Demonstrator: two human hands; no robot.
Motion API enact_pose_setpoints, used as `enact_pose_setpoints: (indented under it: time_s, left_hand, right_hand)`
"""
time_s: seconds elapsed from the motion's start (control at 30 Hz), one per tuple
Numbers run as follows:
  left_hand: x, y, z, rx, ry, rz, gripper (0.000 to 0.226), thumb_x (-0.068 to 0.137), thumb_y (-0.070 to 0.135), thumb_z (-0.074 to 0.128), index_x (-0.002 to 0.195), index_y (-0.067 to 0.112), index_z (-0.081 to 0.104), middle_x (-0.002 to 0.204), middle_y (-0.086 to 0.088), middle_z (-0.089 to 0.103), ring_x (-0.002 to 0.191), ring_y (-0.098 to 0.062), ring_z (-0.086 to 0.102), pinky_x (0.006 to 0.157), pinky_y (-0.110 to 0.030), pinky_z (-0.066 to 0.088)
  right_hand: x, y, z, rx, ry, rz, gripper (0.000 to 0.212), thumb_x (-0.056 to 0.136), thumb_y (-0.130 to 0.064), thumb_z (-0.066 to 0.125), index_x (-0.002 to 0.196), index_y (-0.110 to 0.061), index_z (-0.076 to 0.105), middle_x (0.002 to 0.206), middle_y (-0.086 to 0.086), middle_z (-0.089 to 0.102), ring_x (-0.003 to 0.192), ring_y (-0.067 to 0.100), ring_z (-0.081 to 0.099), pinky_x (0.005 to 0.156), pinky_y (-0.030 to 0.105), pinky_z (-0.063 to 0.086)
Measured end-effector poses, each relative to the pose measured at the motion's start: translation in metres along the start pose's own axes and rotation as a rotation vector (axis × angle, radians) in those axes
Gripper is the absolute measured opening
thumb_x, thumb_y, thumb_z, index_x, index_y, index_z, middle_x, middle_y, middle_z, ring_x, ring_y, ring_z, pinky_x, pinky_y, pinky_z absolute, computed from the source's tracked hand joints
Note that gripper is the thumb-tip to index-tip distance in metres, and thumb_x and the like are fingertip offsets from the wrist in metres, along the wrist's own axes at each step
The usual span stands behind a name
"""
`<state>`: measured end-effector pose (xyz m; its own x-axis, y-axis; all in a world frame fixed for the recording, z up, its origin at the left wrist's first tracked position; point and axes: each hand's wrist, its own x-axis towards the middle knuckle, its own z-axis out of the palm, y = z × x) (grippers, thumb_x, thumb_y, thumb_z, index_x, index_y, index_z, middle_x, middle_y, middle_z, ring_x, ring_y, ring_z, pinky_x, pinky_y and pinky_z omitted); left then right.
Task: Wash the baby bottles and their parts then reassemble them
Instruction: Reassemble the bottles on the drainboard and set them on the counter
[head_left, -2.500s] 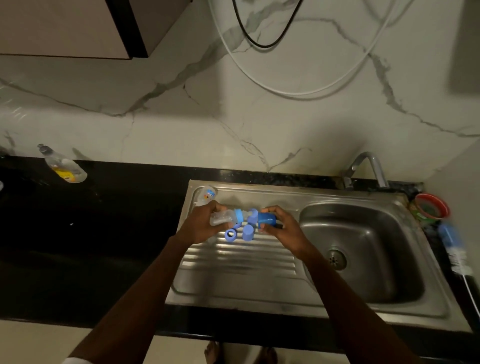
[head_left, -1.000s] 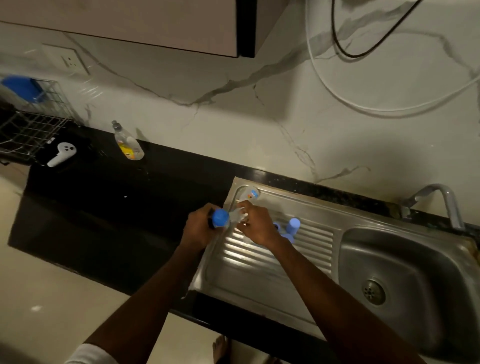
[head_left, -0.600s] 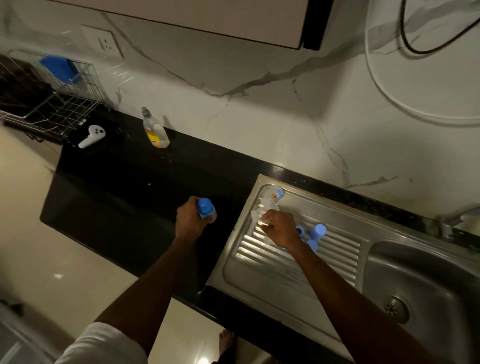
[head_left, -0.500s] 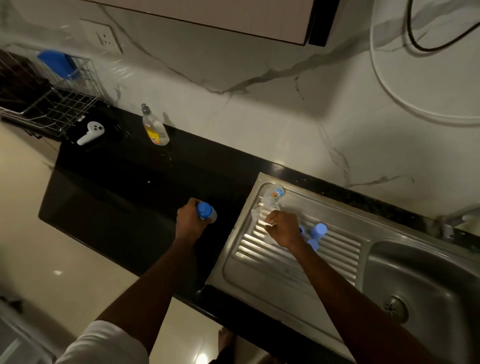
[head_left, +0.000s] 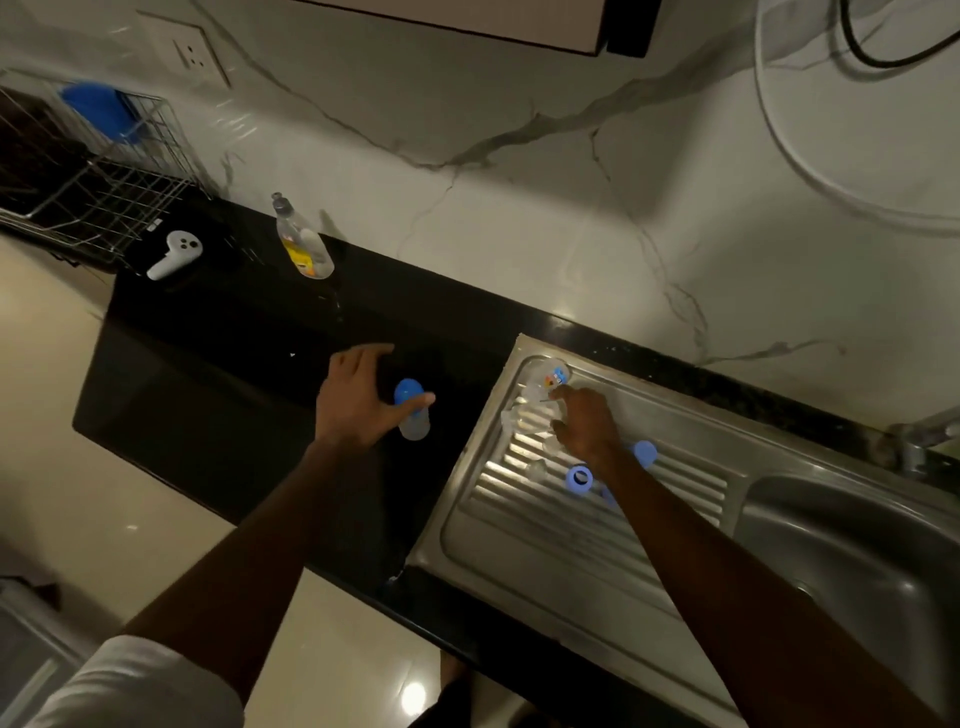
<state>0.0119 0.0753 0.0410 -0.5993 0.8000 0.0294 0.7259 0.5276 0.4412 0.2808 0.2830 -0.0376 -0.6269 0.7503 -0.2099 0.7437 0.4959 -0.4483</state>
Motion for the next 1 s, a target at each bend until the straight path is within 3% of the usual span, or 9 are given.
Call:
enact_pose_setpoints:
  time_s: [0.1, 0.23, 0.4, 0.5, 0.6, 0.67, 0.73, 0.87, 1.0]
  left_hand:
    - [0.02, 0.04, 0.004, 0.005, 0.16, 0.262, 0.042, 0.096, 0.056, 0.058, 0.127, 0.028, 0.054, 0.129, 0.003, 0.054, 0.123, -0.015, 0.047, 0.096, -0.038, 0.05]
    - [0.051, 0.085, 0.054, -0.112, -0.066, 0.298, 0.02, 0.096, 0.032, 0.063, 0.116, 0.029, 0.06, 0.116, 0.007, 0.058, 0.11, -0.009, 0.053, 0.093, -0.031, 0.049]
    - [0.092, 0.111, 0.112, -0.093, -0.404, 0.176, 0.031, 0.092, 0.03, 0.068, 0.122, 0.022, 0.061, 0.116, 0.0, 0.064, 0.107, -0.015, 0.063, 0.094, -0.034, 0.053]
    - [0.111, 0.124, 0.135, 0.016, -0.476, 0.204, 0.033, 0.094, 0.04, 0.064, 0.122, 0.023, 0.061, 0.119, -0.002, 0.066, 0.106, -0.014, 0.064, 0.095, -0.035, 0.053]
    - [0.122, 0.138, 0.149, 0.039, -0.569, 0.239, 0.029, 0.099, 0.035, 0.058, 0.122, 0.018, 0.063, 0.117, 0.002, 0.064, 0.108, -0.012, 0.061, 0.098, -0.03, 0.047]
    - [0.124, 0.138, 0.159, 0.097, -0.609, 0.259, 0.03, 0.099, 0.037, 0.057, 0.122, 0.018, 0.062, 0.117, 0.001, 0.063, 0.108, -0.015, 0.06, 0.101, -0.034, 0.047]
    - [0.128, 0.136, 0.171, 0.155, -0.623, 0.26, 0.035, 0.094, 0.046, 0.058, 0.12, 0.022, 0.06, 0.119, -0.004, 0.064, 0.103, -0.017, 0.062, 0.097, -0.039, 0.052]
    - [0.121, 0.136, 0.169, 0.14, -0.519, 0.125, 0.03, 0.09, 0.049, 0.068, 0.105, 0.025, 0.056, 0.099, 0.002, 0.062, 0.087, -0.013, 0.06, 0.077, -0.032, 0.051]
    - [0.108, 0.126, 0.163, -0.064, -0.363, -0.102, 0.062, 0.08, 0.038, 0.082, 0.127, 0.016, 0.049, 0.12, -0.006, 0.061, 0.102, -0.02, 0.063, 0.088, -0.038, 0.056]
  right_hand:
    - [0.019, 0.006, 0.003, -0.113, -0.087, 0.0, 0.066, 0.089, -0.025, 0.074, 0.147, -0.03, 0.044, 0.139, 0.014, 0.048, 0.123, 0.029, 0.05, 0.102, 0.036, 0.043]
    - [0.022, 0.01, 0.016, -0.131, -0.103, -0.025, 0.061, 0.092, -0.018, 0.069, 0.145, -0.034, 0.046, 0.139, 0.011, 0.043, 0.122, 0.028, 0.049, 0.1, 0.037, 0.045]
    - [0.023, 0.011, 0.026, -0.131, -0.06, -0.023, 0.058, 0.091, -0.015, 0.068, 0.143, -0.028, 0.048, 0.139, 0.007, 0.045, 0.123, 0.024, 0.049, 0.102, 0.035, 0.043]
    - [0.025, 0.011, 0.026, -0.105, -0.069, -0.001, 0.049, 0.093, -0.017, 0.064, 0.139, -0.027, 0.05, 0.139, 0.004, 0.045, 0.126, 0.024, 0.048, 0.104, 0.037, 0.043]
    - [0.026, 0.014, 0.023, -0.039, -0.063, 0.001, 0.04, 0.096, -0.024, 0.061, 0.135, -0.027, 0.05, 0.138, 0.003, 0.047, 0.125, 0.022, 0.05, 0.104, 0.039, 0.045]
    - [0.023, 0.016, 0.019, 0.001, -0.059, 0.003, 0.042, 0.097, -0.023, 0.06, 0.138, -0.025, 0.048, 0.141, 0.004, 0.046, 0.127, 0.023, 0.048, 0.106, 0.039, 0.044]
    - [0.02, 0.021, 0.016, 0.002, -0.055, -0.013, 0.047, 0.097, -0.022, 0.061, 0.142, -0.022, 0.046, 0.146, 0.005, 0.043, 0.133, 0.024, 0.043, 0.11, 0.039, 0.039]
    - [0.017, 0.03, 0.0, 0.015, -0.031, -0.065, 0.046, 0.096, -0.024, 0.06, 0.14, -0.015, 0.049, 0.142, 0.008, 0.05, 0.131, 0.025, 0.047, 0.11, 0.036, 0.036]
    - [0.016, 0.034, -0.02, 0.048, 0.003, -0.077, 0.048, 0.088, -0.024, 0.07, 0.132, -0.015, 0.052, 0.13, 0.006, 0.055, 0.121, 0.025, 0.051, 0.095, 0.028, 0.035]
